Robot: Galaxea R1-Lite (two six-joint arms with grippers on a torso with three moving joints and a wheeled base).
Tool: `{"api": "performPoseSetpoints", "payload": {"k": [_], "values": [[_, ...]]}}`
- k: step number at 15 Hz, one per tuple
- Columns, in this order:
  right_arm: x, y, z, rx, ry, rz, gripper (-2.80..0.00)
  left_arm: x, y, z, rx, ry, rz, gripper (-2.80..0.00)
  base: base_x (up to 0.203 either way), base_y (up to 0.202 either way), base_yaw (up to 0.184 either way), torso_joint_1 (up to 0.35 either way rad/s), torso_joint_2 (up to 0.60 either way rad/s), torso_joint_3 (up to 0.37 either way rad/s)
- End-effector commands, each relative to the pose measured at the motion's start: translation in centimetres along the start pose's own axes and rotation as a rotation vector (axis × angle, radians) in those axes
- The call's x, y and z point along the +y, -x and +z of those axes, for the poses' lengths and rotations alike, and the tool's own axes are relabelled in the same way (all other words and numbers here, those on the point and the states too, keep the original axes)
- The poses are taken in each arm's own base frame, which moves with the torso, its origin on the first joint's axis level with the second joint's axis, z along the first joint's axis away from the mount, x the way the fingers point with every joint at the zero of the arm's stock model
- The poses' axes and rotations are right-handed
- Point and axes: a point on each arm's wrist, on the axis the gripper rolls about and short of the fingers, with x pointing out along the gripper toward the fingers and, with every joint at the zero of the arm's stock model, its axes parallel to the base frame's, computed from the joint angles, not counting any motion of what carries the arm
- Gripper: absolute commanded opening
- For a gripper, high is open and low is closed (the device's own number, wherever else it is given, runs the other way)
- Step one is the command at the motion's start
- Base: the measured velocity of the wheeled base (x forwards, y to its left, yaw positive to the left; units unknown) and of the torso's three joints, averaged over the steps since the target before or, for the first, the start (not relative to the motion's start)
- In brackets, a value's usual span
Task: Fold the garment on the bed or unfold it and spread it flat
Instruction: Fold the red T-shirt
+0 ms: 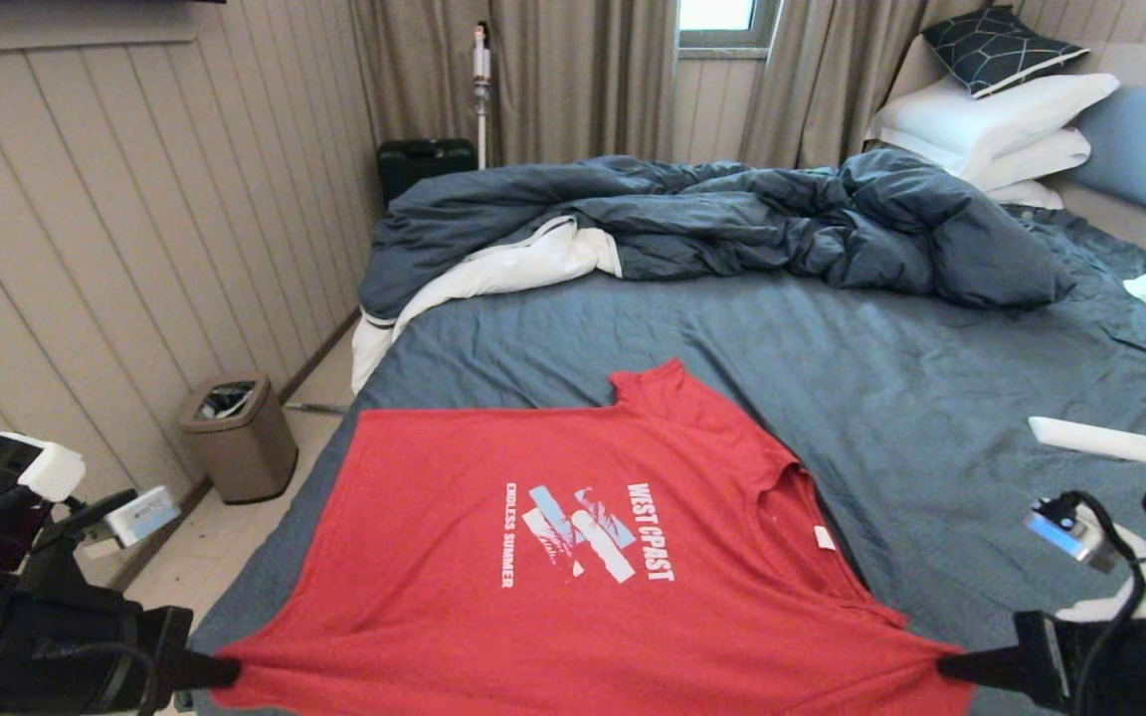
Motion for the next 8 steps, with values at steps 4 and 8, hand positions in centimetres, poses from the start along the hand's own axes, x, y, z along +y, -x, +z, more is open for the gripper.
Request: {"api": "performPoseSetpoints", "payload": {"k": [4,8], "values": [[-1.2,-3.8,4.2,0.093,-0.041,-0.009,-2.8,1.5,-2.7,4.8,0.049,0.078,0.023,-2.8,0.0,0.0,0.0,0.0,0.0,0.0],[-1.5,-6.3,7.4,0.107,-0.029,-0.006,-2.8,2.5,-4.7,8.1,0.061,0.108,0.026,-2.8,0.0,0.0,0.0,0.0,0.0,0.0]]}}
